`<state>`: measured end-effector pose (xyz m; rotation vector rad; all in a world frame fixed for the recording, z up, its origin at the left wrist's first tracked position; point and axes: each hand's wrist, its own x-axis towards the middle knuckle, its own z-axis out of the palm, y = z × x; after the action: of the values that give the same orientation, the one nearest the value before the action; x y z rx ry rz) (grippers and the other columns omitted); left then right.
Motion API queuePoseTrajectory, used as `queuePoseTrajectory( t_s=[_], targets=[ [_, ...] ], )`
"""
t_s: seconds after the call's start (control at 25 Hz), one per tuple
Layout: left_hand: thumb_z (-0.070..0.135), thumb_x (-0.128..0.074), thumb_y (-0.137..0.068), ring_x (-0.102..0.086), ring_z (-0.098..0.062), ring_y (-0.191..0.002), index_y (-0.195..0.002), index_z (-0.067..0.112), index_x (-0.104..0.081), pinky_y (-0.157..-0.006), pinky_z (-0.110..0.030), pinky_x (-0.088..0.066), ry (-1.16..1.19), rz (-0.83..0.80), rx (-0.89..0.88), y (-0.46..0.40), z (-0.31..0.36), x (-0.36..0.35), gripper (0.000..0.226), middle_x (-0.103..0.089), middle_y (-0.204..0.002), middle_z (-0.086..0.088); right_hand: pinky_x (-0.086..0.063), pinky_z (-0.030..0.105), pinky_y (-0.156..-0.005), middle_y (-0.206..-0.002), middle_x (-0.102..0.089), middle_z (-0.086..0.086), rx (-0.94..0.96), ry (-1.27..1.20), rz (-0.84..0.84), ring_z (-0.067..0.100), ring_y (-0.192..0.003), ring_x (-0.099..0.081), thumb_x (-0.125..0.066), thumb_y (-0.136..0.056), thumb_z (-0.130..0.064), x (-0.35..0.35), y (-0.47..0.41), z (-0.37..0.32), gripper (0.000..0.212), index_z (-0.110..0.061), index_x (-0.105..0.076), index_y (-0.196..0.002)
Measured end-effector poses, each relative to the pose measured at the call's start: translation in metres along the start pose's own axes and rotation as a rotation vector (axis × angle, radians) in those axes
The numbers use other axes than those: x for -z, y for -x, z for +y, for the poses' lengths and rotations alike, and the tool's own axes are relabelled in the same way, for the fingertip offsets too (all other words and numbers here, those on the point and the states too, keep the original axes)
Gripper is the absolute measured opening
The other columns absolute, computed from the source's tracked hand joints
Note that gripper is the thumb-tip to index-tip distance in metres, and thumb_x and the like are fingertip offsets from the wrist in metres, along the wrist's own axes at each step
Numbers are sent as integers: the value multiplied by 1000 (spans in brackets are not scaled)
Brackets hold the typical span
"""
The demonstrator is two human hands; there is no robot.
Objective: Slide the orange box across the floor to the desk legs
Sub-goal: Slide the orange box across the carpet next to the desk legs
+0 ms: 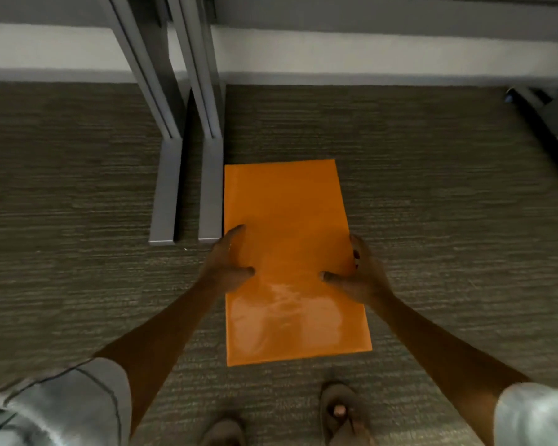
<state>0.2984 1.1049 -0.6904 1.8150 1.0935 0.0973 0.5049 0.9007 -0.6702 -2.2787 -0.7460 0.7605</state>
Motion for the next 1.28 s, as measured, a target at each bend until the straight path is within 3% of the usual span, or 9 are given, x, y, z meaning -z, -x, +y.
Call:
queuePoseTrajectory(
  t_s=[0.12, 0.24, 0.36, 0.48, 0.6, 0.72, 0.92, 1.12, 1.28],
  targets=[
    [8, -85, -69, -46, -31, -137, -151, 30, -34, -101, -42, -51, 1, 18, 4, -34, -18, -2, 100, -41, -155, -7, -49, 54, -100, -150, -44, 10, 9, 26, -7, 34, -131, -49, -88, -66, -44, -18, -33, 8, 112, -25, -21, -153],
    [9, -86, -68, -50, -35, -132, -152, 27, -33, -98, -48, -53, -24, 78, 35, -56, -28, -1, 101, -44, -151, -10, -49, 40, -94, -150, -43, 10, 25, -44, -27, 33, -131, -48, -87, -69, -38, -34, -56, 6, 108, -26, -21, -153],
    [25, -87, -69, -38, -41, -140, -156, 34, -17, -105, -57, -46, -104, 46, 42, -55, -33, -7, 111, -28, -158, -14, -46, 32, -87, -149, -42, 8, 25, -125, -75, 31, -131, -47, -83, -75, -33, -46, -62, 11, 100, -28, -19, -152],
    [43, -92, -58, -22, -42, -148, -157, 25, -3, -112, -63, -33, -131, 80, 98, -26, -34, -16, 134, -17, -164, -14, -44, 45, -105, -158, -31, 9, -87, -126, -88, 33, -139, -39, -80, -76, -42, -44, -46, 19, 106, -27, -10, -155],
    [41, -96, -48, -44, -40, -135, -148, 13, -26, -106, -59, -44, 27, 106, 241, 5, -36, -20, 125, -43, -149, -16, -48, 54, -102, -153, -42, 11, -226, -143, -56, 33, -133, -47, -82, -72, -46, -35, -23, 31, 107, -25, -17, -154],
    [32, -98, -48, -56, -34, -125, -141, 12, -41, -101, -53, -51, 100, -33, 327, 24, -40, -25, 111, -57, -139, -13, -54, 43, -89, -140, -56, 9, -257, -155, -126, 24, -112, -59, -87, -68, -40, -34, -6, 37, 92, -18, -39, -143],
    [27, -99, -47, -61, -33, -118, -136, 9, -47, -96, -52, -55, 142, 55, 319, 33, -43, -26, 105, -63, -130, -12, -49, 13, -62, -118, -69, 0, -153, -106, -155, 2, -84, -62, -91, -62, -38, -32, -1, 34, 76, -21, -58, -128],
    [34, -98, -49, -62, -26, -114, -134, 15, -51, -94, -43, -55, 147, 84, 259, 12, -24, -5, 99, -65, -129, -6, -46, 8, -53, -98, -66, -13, -109, -122, -130, -9, -77, -59, -91, -59, -40, -11, -29, 12, 65, -29, -62, -115],
    [24, -96, -55, -58, -22, -111, -139, 12, -45, -87, -36, -53, 233, 87, 215, -46, -5, 14, 99, -59, -134, -6, -54, 23, -69, -108, -66, -7, -87, -193, -91, 10, -90, -64, -90, -61, -39, -6, -75, -10, 73, -20, -61, -125]
  ],
)
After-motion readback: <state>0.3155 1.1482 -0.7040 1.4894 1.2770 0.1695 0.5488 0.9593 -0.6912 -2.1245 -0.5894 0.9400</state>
